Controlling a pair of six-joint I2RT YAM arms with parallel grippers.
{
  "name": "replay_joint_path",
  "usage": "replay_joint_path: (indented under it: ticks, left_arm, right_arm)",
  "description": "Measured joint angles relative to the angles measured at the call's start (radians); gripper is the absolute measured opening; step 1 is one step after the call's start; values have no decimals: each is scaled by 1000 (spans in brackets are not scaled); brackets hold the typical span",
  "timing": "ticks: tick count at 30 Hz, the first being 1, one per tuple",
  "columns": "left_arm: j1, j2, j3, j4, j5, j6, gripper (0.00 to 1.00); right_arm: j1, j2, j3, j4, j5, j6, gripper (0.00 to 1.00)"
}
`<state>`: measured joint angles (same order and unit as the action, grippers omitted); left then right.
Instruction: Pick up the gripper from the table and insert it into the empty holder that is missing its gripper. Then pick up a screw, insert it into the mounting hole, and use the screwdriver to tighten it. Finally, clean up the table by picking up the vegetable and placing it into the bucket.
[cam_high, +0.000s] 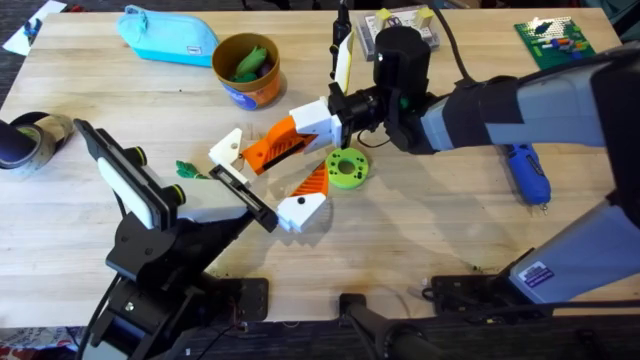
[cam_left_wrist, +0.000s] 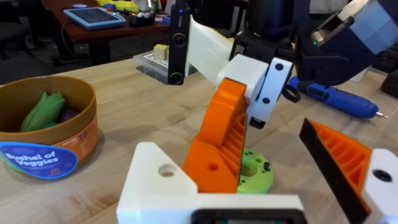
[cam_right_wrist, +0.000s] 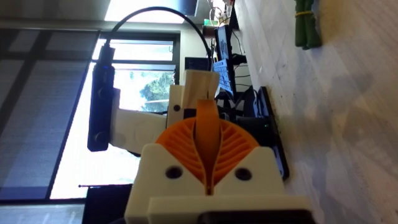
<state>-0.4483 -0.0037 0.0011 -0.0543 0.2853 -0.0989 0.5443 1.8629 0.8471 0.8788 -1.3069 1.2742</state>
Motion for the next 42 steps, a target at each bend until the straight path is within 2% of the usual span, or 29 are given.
replay_joint_path:
  ticks: [10, 16, 19, 26, 31, 38, 42]
  left_arm:
    - [2, 4, 4, -3, -13, -2, 994]
    - [2, 4, 5, 14, 5, 8, 994]
    - [2, 4, 5, 20, 17, 16, 994]
    - [2, 4, 5, 2, 75, 15, 994]
    - [2, 4, 5, -3, 96, -20, 994]
    - [2, 4, 5, -1, 155, -33, 994]
    - [5, 4, 5, 1, 150, -29, 994]
  right_arm:
    - [-1, 0, -1, 9, -10, 72, 17]
    - [-3, 7, -8, 206, -30, 167, 18]
    - [-5, 9, -10, 234, -34, 207, 18]
    - [-5, 9, -11, 152, -37, 214, 19]
    - [-9, 8, -9, 49, -37, 166, 20]
    - [18, 8, 5, 34, -14, 139, 20]
    - [30, 8, 21, 23, 8, 132, 20]
